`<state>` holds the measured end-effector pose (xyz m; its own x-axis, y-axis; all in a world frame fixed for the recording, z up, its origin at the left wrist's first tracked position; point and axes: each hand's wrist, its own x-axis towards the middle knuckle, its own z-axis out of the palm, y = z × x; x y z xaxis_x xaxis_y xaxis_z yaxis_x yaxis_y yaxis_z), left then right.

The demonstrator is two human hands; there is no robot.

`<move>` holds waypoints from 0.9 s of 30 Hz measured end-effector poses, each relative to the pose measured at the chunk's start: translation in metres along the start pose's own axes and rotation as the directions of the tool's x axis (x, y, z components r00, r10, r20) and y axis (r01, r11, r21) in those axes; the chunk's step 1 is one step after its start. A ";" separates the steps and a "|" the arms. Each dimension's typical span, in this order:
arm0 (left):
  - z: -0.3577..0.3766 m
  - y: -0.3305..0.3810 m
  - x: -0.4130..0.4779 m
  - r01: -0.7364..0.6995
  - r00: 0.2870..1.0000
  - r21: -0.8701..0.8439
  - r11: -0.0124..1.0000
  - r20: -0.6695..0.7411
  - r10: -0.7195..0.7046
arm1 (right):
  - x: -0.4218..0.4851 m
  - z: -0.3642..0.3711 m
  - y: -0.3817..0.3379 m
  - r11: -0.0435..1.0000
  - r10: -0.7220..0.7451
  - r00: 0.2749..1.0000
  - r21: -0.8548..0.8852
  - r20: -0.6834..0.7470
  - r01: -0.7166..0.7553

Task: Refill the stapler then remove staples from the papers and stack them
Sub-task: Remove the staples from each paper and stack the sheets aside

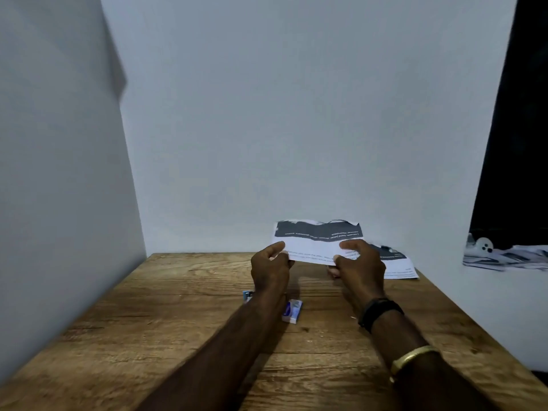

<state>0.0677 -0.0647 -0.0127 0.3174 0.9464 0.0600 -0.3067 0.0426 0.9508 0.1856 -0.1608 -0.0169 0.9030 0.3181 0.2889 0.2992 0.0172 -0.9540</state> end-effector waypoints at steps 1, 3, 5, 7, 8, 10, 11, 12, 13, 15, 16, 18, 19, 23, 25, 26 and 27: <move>0.008 -0.003 0.001 0.005 1.000 0.003 1.000 -0.005 -0.005 | 0.006 -0.007 0.001 1.000 0.002 1.000 -0.019 -0.019 -0.002; 0.025 -0.011 0.003 0.009 1.000 0.019 1.000 0.005 -0.009 | 0.017 -0.022 0.005 0.999 0.003 0.999 -0.049 -0.048 -0.005; 0.040 -0.017 0.004 0.000 1.000 0.058 0.998 0.026 -0.001 | 0.027 -0.035 0.009 0.998 -0.006 0.997 -0.061 -0.083 0.001; 0.053 -0.023 0.004 -0.034 0.999 0.109 0.993 0.044 0.029 | 0.038 -0.047 0.014 0.998 -0.016 0.990 -0.059 -0.143 0.008; 0.059 -0.025 0.004 -0.054 0.997 0.141 0.989 0.056 0.046 | 0.043 -0.051 0.017 0.999 -0.019 0.984 -0.054 -0.180 0.010; 0.068 -0.028 0.003 -0.092 0.993 0.215 0.972 0.086 0.074 | 0.053 -0.057 0.021 0.999 -0.021 0.971 -0.035 -0.240 0.013; 0.072 -0.029 0.004 -0.111 0.991 0.256 0.960 0.105 0.087 | 0.058 -0.058 0.025 0.999 -0.025 0.966 -0.031 -0.258 0.017; 0.075 -0.031 0.005 -0.127 0.988 0.296 0.947 0.126 0.093 | 0.062 -0.058 0.029 0.999 -0.028 0.963 -0.040 -0.268 0.018; 0.079 -0.033 0.006 -0.136 0.985 0.333 0.933 0.149 0.090 | 0.066 -0.059 0.033 0.998 -0.028 0.962 -0.058 -0.271 0.013; 0.084 -0.039 0.011 -0.112 0.982 0.389 0.915 0.182 0.043 | 0.073 -0.059 0.041 0.996 -0.006 0.964 -0.089 -0.265 -0.018; 0.086 -0.041 0.015 -0.079 0.981 0.404 0.911 0.195 -0.001 | 0.076 -0.060 0.044 0.995 0.014 0.965 -0.095 -0.261 -0.040; 0.090 -0.047 0.018 0.005 0.968 0.425 0.905 0.226 -0.111 | 0.082 -0.061 0.050 0.989 0.049 0.964 -0.122 -0.263 -0.083; 0.092 -0.050 0.020 0.020 0.961 0.450 0.893 0.237 -0.142 | 0.083 -0.061 0.050 0.984 0.054 0.962 -0.149 -0.269 -0.097; 0.098 -0.055 0.023 -0.035 0.960 0.570 0.821 0.247 -0.131 | 0.086 -0.058 0.054 0.962 0.082 0.960 -0.231 -0.268 -0.147; 0.100 -0.058 0.023 -0.045 0.960 0.600 0.799 0.247 -0.131 | 0.086 -0.057 0.058 0.946 0.132 0.966 -0.263 -0.225 -0.190; 0.101 -0.060 0.023 -0.046 0.959 0.605 0.795 0.249 -0.134 | 0.086 -0.058 0.060 0.940 0.159 0.967 -0.267 -0.201 -0.211; 0.102 -0.061 0.022 -0.047 0.957 0.605 0.794 0.254 -0.137 | 0.086 -0.059 0.061 0.937 0.183 0.965 -0.263 -0.187 -0.229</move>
<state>0.1847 -0.0787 -0.0385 0.5743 0.8186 0.0040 0.2847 -0.2043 0.9366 0.3001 -0.1885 -0.0459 0.9840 0.1328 0.1190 0.1549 -0.3057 -0.9394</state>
